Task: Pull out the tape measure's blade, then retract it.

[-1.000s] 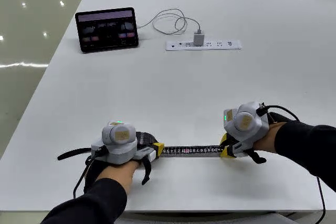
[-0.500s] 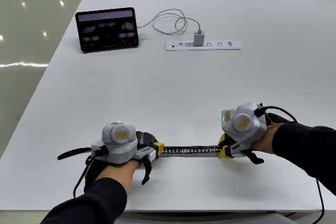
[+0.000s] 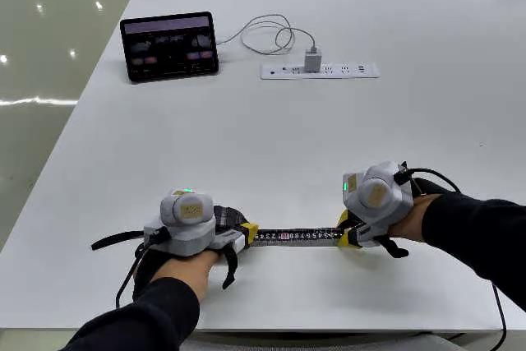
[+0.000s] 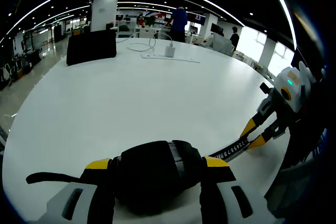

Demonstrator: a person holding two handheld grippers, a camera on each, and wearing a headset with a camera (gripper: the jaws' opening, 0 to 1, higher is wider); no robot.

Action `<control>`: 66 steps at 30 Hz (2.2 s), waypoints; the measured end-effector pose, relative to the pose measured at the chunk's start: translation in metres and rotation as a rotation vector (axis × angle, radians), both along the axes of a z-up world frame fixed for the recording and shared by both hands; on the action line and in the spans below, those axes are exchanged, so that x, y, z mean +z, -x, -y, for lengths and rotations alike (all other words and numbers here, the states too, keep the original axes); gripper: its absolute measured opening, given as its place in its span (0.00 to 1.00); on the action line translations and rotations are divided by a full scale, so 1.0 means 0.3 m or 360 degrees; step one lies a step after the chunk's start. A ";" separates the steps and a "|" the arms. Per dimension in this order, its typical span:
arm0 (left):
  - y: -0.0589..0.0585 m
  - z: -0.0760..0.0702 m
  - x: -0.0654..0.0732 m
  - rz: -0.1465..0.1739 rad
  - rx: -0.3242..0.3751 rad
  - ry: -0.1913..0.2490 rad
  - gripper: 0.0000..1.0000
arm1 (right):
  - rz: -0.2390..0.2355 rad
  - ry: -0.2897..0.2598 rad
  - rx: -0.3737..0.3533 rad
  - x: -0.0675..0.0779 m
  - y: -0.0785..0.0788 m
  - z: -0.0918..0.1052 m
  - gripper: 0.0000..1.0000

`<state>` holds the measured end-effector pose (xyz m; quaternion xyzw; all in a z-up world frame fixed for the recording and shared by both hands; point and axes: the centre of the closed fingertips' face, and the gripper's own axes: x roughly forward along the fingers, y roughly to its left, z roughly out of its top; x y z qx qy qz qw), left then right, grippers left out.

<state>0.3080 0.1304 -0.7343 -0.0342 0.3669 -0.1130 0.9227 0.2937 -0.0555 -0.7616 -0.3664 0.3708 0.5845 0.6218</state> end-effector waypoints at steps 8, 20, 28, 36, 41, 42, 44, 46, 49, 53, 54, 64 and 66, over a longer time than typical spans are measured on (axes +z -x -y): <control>0.001 0.000 0.001 0.0002 0.0003 0.0004 0.62 | -0.0019 -0.0020 -0.0019 0.001 0.000 -0.016 0.10; 0.001 0.000 0.001 0.0001 0.0003 0.0007 0.62 | -0.0018 -0.0028 -0.0012 0.004 -0.002 -0.040 0.10; -0.002 -0.001 0.001 0.0007 0.0005 0.0008 0.62 | -0.0010 -0.0049 -0.0005 0.004 -0.002 -0.056 0.10; -0.001 0.000 0.002 0.0008 0.0005 0.0009 0.62 | -0.0012 -0.0057 0.0006 0.002 -0.002 -0.067 0.10; -0.001 0.000 0.002 0.0007 0.0004 0.0011 0.62 | -0.0012 -0.0063 0.0005 -0.001 -0.002 -0.074 0.10; -0.001 0.000 0.002 0.0007 0.0004 0.0014 0.62 | -0.0010 -0.0066 0.0005 0.000 -0.003 -0.077 0.10; -0.001 0.000 0.003 0.0008 0.0007 0.0018 0.62 | -0.0008 -0.0069 0.0004 -0.001 -0.003 -0.081 0.10; -0.002 -0.001 0.002 0.0007 0.0005 0.0018 0.62 | -0.0006 -0.0073 0.0013 -0.001 -0.004 -0.084 0.10; -0.001 -0.001 0.003 0.0008 0.0005 0.0021 0.62 | -0.0023 -0.0076 0.0002 0.000 -0.003 -0.085 0.10; -0.003 -0.001 0.003 0.0008 0.0003 0.0027 0.62 | -0.0027 -0.0093 -0.0002 0.000 -0.003 -0.091 0.10; -0.003 -0.002 0.002 0.0007 0.0003 0.0029 0.62 | -0.0029 -0.0096 -0.0006 0.001 -0.003 -0.092 0.10; -0.003 -0.005 0.005 0.0003 0.0014 0.0073 0.62 | -0.0042 -0.0116 -0.0022 0.001 -0.004 -0.109 0.10; -0.002 -0.005 0.005 0.0001 0.0009 0.0080 0.62 | -0.0039 -0.0124 -0.0017 0.002 -0.003 -0.115 0.10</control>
